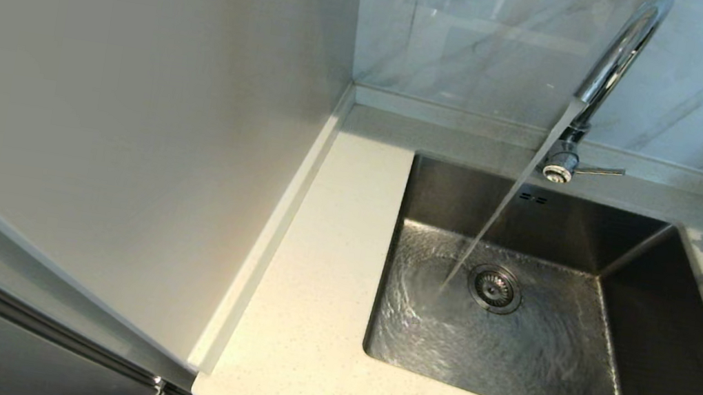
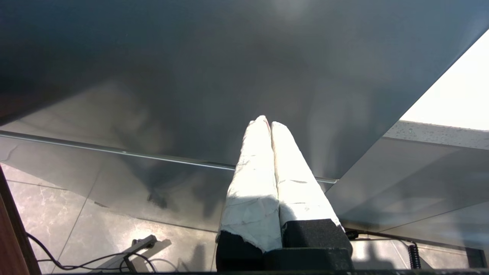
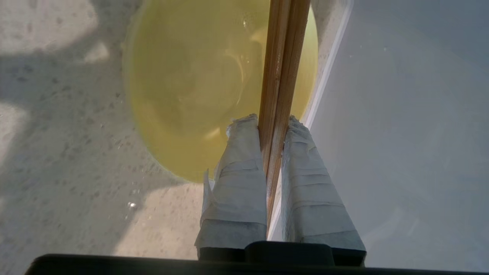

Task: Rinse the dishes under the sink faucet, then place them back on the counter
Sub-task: Place the chopsticks on the bowl

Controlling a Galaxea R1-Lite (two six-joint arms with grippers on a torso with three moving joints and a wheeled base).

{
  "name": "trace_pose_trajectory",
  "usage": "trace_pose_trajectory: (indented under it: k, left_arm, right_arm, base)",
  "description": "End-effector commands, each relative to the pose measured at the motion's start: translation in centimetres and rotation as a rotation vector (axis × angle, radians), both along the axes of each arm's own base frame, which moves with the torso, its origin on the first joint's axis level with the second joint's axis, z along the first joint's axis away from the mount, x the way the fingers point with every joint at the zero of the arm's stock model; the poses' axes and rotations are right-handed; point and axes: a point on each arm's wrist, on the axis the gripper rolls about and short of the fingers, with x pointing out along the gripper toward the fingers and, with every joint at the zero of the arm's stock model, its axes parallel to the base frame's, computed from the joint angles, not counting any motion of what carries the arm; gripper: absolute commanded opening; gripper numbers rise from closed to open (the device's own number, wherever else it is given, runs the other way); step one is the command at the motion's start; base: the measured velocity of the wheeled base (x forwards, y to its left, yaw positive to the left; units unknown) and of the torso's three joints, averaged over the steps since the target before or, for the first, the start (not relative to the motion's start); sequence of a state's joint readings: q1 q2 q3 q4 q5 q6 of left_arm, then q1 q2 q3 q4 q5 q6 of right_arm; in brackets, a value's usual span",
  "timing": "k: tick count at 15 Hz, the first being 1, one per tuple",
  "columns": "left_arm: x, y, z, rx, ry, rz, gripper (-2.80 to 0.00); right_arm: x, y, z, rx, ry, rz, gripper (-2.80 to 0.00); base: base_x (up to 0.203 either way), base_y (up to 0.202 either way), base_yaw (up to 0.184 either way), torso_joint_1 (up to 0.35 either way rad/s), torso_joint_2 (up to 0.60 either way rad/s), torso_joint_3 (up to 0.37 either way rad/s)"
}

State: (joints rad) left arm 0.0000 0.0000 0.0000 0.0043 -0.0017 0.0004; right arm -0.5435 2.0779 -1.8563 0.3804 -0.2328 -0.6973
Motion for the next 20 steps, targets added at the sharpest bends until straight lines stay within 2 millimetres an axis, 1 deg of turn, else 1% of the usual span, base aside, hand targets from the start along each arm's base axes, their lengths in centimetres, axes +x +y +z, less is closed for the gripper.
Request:
trace_pose_trajectory:
  k: [1, 4, 7, 8, 12, 16, 18, 20]
  left_arm:
    - [0.0, 0.0, 0.0, 0.0, 0.0, 0.0, -2.8]
    - [0.0, 0.0, 0.0, 0.0, 0.0, 0.0, -2.8]
    - [0.0, 0.0, 0.0, 0.0, 0.0, 0.0, -2.8]
    - [0.0, 0.0, 0.0, 0.0, 0.0, 0.0, -2.8]
    - [0.0, 0.0, 0.0, 0.0, 0.0, 0.0, -2.8]
    - [0.0, 0.0, 0.0, 0.0, 0.0, 0.0, -2.8]
    - [0.0, 0.0, 0.0, 0.0, 0.0, 0.0, -2.8]
    - [0.0, 0.0, 0.0, 0.0, 0.0, 0.0, -2.8]
  right_arm:
    - [0.8, -0.3, -0.6, -0.002, 0.008, 0.001, -2.8]
    - [1.3, -0.2, -0.4, -0.022, 0.003, -0.008, -2.8]
    - [1.4, -0.1, -0.3, -0.024, 0.0, -0.004, -2.8]
    - [1.6, 0.1, -0.2, -0.024, -0.005, 0.001, 0.0]
    - [2.0, 0.4, -0.4, -0.026, -0.007, 0.01, 0.0]
    - [2.1, 0.5, 0.1, -0.043, -0.041, 0.011, 0.0]
    - [1.8, 0.6, 1.5, -0.036, -0.108, -0.004, 0.0]
    - [0.9, 1.1, 3.4, -0.01, -0.195, -0.011, 0.0]
  base:
    - [0.0, 0.0, 0.0, 0.0, 0.0, 0.0]
    - [0.0, 0.0, 0.0, 0.0, 0.0, 0.0]
    - [0.0, 0.0, 0.0, 0.0, 0.0, 0.0]
    - [0.0, 0.0, 0.0, 0.0, 0.0, 0.0]
    - [0.0, 0.0, 0.0, 0.0, 0.0, 0.0]
    - [0.0, 0.0, 0.0, 0.0, 0.0, 0.0]
    - [0.0, 0.0, 0.0, 0.0, 0.0, 0.0]
    - [0.0, 0.0, 0.0, 0.0, 0.0, 0.0]
